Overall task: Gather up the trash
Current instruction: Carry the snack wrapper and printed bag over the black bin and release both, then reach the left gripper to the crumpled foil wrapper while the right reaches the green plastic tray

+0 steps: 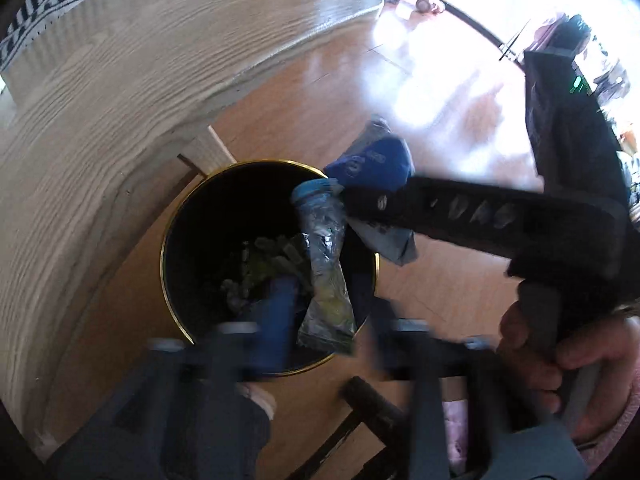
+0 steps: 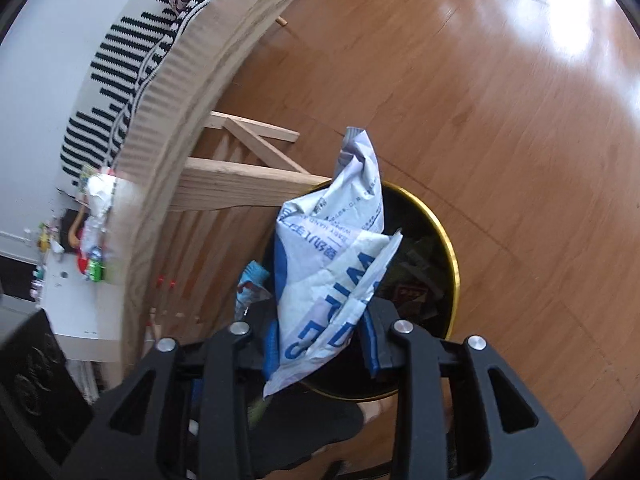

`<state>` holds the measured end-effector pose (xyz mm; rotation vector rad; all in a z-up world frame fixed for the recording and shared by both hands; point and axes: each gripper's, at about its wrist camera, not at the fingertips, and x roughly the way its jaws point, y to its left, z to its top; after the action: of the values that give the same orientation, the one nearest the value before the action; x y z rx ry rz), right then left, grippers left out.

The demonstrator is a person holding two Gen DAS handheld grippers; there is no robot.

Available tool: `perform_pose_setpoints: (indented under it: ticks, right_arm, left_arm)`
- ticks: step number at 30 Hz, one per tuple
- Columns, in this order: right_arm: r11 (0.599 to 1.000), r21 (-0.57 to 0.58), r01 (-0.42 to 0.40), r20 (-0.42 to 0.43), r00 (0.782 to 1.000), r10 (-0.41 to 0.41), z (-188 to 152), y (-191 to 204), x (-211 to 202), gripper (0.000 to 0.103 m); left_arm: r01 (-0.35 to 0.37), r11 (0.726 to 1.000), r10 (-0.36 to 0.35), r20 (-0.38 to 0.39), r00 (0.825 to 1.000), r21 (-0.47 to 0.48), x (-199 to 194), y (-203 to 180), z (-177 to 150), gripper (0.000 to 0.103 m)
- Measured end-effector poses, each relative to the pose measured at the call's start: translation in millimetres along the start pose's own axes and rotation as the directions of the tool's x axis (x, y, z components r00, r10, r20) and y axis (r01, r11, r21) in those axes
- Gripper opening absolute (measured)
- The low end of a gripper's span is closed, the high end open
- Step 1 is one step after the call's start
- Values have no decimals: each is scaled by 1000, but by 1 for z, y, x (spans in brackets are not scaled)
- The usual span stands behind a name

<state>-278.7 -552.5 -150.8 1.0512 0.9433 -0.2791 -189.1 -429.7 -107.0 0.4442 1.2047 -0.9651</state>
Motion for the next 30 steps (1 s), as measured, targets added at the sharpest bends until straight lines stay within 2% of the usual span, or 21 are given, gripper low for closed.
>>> perform_pose_setpoints:
  ticks: [1, 2, 3, 5, 7, 9, 12, 14, 15, 18, 20, 22, 25, 27, 29, 30]
  right_arm:
    - [1000, 2, -5, 19, 1000, 5, 2, 1, -6, 86]
    - [1000, -3, 6, 56, 998, -6, 4, 1, -14, 92]
    - [999, -12, 31, 86, 996, -30, 7, 3, -21, 96]
    - [995, -24, 96, 120, 988, -92, 13, 6, -31, 96]
    - [987, -30, 158, 177, 973, -150, 17, 6, -44, 96]
    - [961, -52, 272, 287, 925, -247, 17, 11, -61, 96]
    - [901, -117, 418, 422, 842, -336, 13, 24, -74, 96]
    - [869, -173, 464, 466, 816, -343, 12, 35, -76, 96]
    - [858, -210, 468, 475, 816, -329, 11, 42, -74, 96]
    - [841, -298, 452, 484, 830, -275, 6, 65, -68, 96]
    - [831, -356, 426, 492, 842, -221, 2, 88, -64, 96]
    - [822, -423, 382, 484, 862, -151, -1, 116, -60, 96]
    - [798, -528, 289, 427, 903, -45, -5, 164, -48, 96]
    - [762, -601, 240, 376, 926, 5, -8, 198, -34, 96]
    - [726, -655, 209, 336, 941, 32, -13, 229, -18, 96]
    - [695, -693, 188, 303, 952, 45, -16, 247, -5, 96]
  left_arm:
    - [-13, 1000, 13, 16, 1000, 1, -1, -2, -1, 95]
    - [-34, 999, 34, 50, 998, -9, -5, -2, -2, 95]
    - [-34, 999, 35, 70, 997, -16, -8, -1, -2, 95]
    - [-15, 999, 18, 81, 997, -37, -12, 3, -3, 96]
    - [-35, 998, 40, 91, 995, -54, -18, 6, -2, 96]
    - [-42, 997, 50, 141, 989, -60, -37, 9, 0, 96]
    - [-89, 990, 118, 284, 952, -111, -86, 25, 3, 97]
    - [-125, 977, 179, 345, 921, -174, -118, 49, 3, 97]
    - [-139, 968, 208, 361, 909, -208, -130, 62, 2, 97]
    - [-213, 918, 336, 372, 865, -335, -163, 114, -7, 97]
    - [-286, 857, 446, 339, 828, -430, -178, 156, -19, 97]
    - [-327, 800, 514, 295, 806, -503, -187, 191, -30, 97]
    - [-351, 734, 567, 241, 788, -581, -201, 243, -55, 97]
    - [-365, 701, 590, 211, 779, -612, -211, 274, -66, 97]
    - [-368, 691, 594, 198, 780, -622, -222, 296, -81, 97]
    - [-371, 693, 592, 194, 783, -618, -228, 305, -87, 97]
